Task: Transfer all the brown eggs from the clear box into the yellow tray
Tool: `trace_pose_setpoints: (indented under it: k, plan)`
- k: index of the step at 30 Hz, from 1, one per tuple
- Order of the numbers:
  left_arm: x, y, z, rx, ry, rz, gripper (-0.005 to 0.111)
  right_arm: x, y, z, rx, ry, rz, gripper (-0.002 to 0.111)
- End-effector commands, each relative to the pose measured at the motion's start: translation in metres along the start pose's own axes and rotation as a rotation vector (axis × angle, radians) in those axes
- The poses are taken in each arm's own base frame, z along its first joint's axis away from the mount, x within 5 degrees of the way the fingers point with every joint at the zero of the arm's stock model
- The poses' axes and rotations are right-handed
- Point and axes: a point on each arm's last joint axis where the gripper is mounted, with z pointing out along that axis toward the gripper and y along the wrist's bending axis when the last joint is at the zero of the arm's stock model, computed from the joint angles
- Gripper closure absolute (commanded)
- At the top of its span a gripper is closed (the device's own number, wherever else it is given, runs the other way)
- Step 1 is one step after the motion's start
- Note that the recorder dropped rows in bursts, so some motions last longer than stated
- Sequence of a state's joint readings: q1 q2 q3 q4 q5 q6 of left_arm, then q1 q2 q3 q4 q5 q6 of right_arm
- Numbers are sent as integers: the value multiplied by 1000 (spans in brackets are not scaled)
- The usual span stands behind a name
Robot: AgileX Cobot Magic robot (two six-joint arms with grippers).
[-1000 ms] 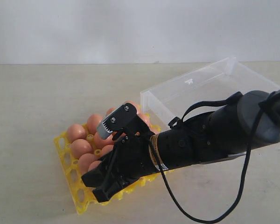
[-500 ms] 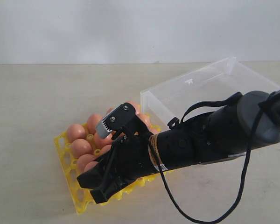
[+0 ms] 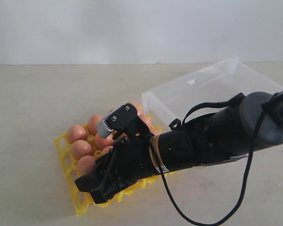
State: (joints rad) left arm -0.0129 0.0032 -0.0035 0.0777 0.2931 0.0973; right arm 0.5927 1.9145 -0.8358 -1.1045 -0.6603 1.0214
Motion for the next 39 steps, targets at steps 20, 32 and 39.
trace_pose_setpoints:
  k: [20,32,39]
  plan:
    - [1,-1,0,8,-2,-3,103,-9,2,-4,-3,-51,82,50]
    - [1,-1,0,8,-2,-3,103,-84,19,-56,93,-549,40,108]
    - [1,-1,0,8,-2,-3,103,-107,6,-85,537,-703,-458,108]
